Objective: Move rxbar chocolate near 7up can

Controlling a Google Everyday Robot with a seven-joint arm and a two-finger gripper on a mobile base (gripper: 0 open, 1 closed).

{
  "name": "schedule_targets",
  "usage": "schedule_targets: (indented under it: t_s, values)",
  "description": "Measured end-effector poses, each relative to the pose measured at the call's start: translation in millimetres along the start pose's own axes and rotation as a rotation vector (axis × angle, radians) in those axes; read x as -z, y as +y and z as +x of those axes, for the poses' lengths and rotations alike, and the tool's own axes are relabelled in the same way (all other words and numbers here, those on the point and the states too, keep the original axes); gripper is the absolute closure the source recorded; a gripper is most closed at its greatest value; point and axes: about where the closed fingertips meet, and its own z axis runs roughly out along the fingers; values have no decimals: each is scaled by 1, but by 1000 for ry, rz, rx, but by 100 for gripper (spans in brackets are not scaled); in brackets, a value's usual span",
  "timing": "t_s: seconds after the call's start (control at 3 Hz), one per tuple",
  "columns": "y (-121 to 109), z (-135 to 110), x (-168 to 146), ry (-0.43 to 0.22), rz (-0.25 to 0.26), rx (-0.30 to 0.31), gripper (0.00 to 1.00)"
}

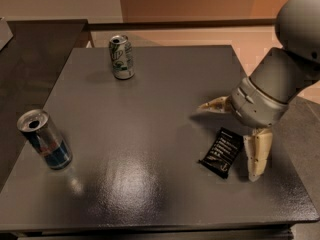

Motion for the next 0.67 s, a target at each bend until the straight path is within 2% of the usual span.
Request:
schedule_targets:
  t_s: [0.33,0.67]
  values:
    - [0,2,-9,-23,-3,7,15]
    - [0,4,-12,-39,-2,8,38]
